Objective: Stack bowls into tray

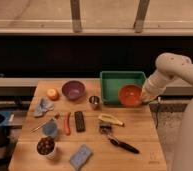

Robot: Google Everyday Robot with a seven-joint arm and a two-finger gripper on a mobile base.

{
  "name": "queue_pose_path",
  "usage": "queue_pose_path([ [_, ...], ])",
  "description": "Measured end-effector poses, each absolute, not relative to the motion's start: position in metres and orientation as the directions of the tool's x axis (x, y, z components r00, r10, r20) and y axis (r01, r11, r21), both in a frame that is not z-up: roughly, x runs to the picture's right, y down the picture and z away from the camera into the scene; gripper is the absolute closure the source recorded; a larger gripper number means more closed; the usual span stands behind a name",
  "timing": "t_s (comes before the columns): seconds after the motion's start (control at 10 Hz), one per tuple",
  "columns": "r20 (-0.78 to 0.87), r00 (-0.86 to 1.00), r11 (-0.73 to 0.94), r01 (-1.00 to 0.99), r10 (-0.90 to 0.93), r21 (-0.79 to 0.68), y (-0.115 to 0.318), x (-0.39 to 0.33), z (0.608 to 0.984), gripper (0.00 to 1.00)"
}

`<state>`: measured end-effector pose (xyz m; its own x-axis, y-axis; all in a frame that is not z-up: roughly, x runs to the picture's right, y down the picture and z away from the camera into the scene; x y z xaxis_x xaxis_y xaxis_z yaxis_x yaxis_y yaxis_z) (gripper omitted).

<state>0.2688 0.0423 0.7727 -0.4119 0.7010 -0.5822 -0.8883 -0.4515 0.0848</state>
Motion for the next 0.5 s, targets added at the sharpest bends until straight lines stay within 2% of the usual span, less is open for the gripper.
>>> queue_pose_path([
  [0.5,-0.595,-0.252,-0.39,-0.914,0.763,-0.113,-0.016,0.166,0.803,1.0],
])
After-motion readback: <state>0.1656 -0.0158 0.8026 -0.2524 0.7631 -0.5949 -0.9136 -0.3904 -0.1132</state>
